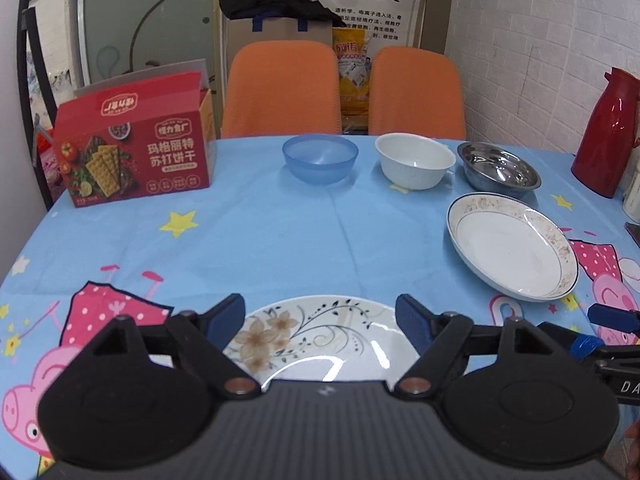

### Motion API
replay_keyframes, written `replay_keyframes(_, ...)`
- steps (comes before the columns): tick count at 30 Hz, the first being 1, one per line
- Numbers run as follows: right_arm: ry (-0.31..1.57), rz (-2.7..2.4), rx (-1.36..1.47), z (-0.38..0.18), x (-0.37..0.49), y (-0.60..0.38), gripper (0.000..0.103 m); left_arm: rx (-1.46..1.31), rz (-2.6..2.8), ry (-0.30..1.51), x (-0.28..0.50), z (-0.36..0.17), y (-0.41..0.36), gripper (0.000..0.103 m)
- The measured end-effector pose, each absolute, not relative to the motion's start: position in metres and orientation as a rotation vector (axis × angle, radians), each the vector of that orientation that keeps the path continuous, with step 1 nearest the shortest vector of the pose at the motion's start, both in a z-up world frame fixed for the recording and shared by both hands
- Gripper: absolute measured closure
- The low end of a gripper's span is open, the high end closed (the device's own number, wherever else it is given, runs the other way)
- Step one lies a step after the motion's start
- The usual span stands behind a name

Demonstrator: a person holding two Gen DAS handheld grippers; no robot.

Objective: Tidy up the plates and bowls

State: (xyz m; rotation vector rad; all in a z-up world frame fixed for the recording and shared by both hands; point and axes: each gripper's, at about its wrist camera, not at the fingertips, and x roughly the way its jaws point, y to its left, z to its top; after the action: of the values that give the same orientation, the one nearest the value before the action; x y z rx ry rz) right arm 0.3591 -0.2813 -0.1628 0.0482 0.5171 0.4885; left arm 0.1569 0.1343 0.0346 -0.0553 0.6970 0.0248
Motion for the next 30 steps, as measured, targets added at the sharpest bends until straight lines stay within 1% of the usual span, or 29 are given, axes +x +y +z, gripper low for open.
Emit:
replay_keyframes(4,0.502,0.434,0.074,-0.159,0.379,-0.304,0.016,-0.031,0.003,0.699,0.182,0.039,0.114,0.024)
replay_keyframes(5,0.498,0.422,0.081,-0.157,0.386,-0.31,0.016,-0.022,-0.002,0.699,0.189,0.04,0.109,0.022)
replay_keyframes(6,0.493,0.412,0.087,-0.156,0.392,-0.314,0.016,-0.015,-0.004,0.699,0.195,0.041,0.104,0.013)
replay_keyframes(7,0.488,0.405,0.092,-0.154,0.397,-0.319,0.016,-0.01,-0.004,0.697,0.202,0.042,0.1,0.001)
replay_keyframes(8,0.483,0.401,0.096,-0.152,0.403,-0.324,0.016,-0.007,0.003,0.686,0.207,0.043,0.096,0.0)
replay_keyframes(14,0.477,0.389,0.095,-0.146,0.436,-0.337,0.016,0.054,0.015,0.664,0.231,0.045,0.071,0.0)
replay_keyframes(24,0.486,0.413,0.057,-0.147,0.461,-0.338,0.016,0.092,0.014,0.712,0.258,0.038,0.047,0.0)
replay_keyframes(30,0.509,0.398,0.071,-0.151,0.471,-0.347,0.016,0.068,-0.023,0.752,0.274,0.032,0.038,0.0)
